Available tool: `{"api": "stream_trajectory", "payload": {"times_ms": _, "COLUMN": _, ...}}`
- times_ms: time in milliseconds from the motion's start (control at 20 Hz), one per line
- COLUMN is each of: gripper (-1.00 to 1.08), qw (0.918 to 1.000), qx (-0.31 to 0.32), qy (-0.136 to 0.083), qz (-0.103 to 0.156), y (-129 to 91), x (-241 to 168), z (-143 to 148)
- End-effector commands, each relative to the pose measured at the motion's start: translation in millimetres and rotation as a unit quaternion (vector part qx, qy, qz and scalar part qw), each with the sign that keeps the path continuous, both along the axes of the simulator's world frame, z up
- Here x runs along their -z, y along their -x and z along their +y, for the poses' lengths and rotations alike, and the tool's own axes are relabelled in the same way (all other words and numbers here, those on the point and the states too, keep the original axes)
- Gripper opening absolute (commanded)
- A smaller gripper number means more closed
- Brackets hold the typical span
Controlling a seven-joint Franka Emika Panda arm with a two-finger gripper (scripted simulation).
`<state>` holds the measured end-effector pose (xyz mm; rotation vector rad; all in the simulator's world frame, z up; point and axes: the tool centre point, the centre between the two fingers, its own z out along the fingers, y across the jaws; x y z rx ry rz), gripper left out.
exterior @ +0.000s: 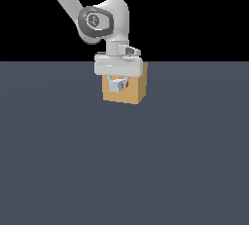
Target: Insert the peg into the horizontal hole in a box.
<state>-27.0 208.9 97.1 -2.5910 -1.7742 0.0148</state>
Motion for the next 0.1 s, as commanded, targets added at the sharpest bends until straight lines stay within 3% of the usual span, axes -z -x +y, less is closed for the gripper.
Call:
{"api": "stream_trajectory", "payload": {"times_ms": 0, "gripper": -1.00, "qw": 1.0000, "qx": -0.001, "qy": -0.003, "qz": -0.005, "y": -5.5, "x": -1.5, "z": 7.2}}
{"api": "stream_trajectory", "payload": {"times_ms": 50, "gripper": -1.00, "qw": 1.0000, "qx": -0.001, "qy": -0.003, "qz": -0.005, "y": -5.6, "x": -1.5, "z": 7.2}}
